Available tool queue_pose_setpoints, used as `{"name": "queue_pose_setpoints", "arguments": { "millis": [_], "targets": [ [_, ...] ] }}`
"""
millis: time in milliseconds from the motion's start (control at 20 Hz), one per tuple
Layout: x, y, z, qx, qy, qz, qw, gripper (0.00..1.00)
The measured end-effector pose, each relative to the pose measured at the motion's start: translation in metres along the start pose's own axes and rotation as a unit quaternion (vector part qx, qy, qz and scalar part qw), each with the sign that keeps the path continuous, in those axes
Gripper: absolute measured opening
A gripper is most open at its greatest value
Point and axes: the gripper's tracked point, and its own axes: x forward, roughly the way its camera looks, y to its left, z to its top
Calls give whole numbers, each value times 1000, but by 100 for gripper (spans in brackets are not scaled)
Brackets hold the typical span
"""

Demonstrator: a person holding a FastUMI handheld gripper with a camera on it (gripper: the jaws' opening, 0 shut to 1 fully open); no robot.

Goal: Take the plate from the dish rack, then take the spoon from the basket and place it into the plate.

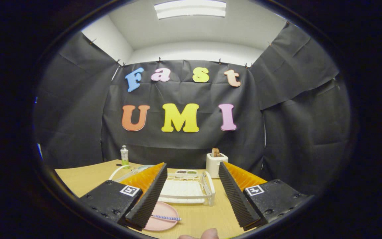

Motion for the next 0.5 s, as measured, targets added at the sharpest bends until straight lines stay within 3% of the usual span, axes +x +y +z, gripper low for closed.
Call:
{"name": "queue_pose_setpoints", "arguments": {
  "millis": [500],
  "targets": [
    [-3, 6, 5, -2, -1, 8, 1000, 100]
  ]
}}
